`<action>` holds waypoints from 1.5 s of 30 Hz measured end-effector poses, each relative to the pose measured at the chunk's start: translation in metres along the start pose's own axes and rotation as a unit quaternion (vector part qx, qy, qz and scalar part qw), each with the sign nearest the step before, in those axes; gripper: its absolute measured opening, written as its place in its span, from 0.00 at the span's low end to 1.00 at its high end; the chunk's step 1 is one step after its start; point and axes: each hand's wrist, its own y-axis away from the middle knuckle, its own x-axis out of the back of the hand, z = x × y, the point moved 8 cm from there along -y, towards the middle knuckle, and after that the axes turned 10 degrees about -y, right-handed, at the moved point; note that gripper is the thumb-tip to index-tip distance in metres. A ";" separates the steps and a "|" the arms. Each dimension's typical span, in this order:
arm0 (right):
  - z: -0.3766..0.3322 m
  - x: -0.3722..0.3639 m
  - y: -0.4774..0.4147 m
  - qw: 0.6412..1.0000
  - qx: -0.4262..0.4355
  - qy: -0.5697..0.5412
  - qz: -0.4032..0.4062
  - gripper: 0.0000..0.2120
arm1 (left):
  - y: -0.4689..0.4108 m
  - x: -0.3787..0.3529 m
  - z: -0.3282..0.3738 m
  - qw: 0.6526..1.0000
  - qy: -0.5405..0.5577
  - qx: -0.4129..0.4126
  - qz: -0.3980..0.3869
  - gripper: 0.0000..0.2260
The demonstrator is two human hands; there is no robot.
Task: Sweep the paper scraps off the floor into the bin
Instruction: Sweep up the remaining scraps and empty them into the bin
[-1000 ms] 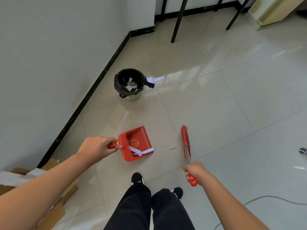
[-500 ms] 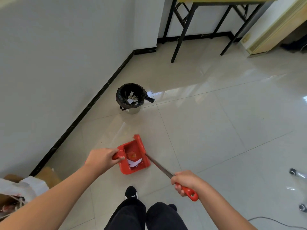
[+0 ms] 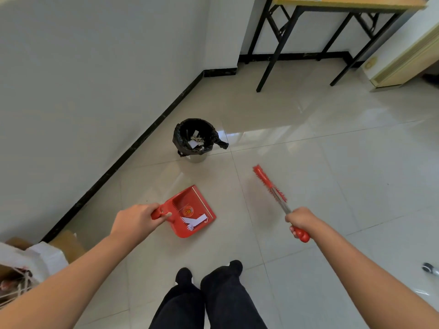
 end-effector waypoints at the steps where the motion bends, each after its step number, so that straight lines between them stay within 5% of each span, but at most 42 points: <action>1: -0.005 -0.001 -0.015 1.000 0.000 0.005 0.003 0.03 | -0.002 -0.003 0.000 1.000 0.001 0.006 0.001 0.19; 7: -0.002 -0.050 -0.066 0.996 0.028 0.082 -0.036 0.04 | -0.021 -0.014 0.022 0.999 -0.027 -0.011 0.017 0.18; 19: 0.007 -0.158 0.068 0.958 0.012 0.108 -0.265 0.21 | -0.025 -0.013 0.031 0.999 -0.045 -0.024 0.002 0.20; 21: -0.007 -0.136 0.066 0.964 0.001 0.075 -0.255 0.25 | -0.020 -0.016 0.033 0.999 -0.045 -0.026 -0.009 0.20; 25: -0.016 -0.068 0.073 0.969 -0.037 -0.010 -0.244 0.18 | -0.015 -0.018 0.053 0.997 -0.035 -0.036 -0.053 0.17; 32: 0.008 0.016 0.102 0.987 0.012 -0.073 -0.144 0.16 | 0.008 0.009 0.046 0.997 0.056 0.028 -0.043 0.17; 38: 0.002 0.052 0.063 0.987 0.007 -0.141 -0.073 0.07 | -0.003 0.074 0.048 0.992 0.115 0.046 0.020 0.22; 45: -0.033 0.102 -0.004 0.989 -0.020 -0.138 -0.051 0.10 | -0.025 0.171 0.082 0.970 0.205 0.056 0.119 0.19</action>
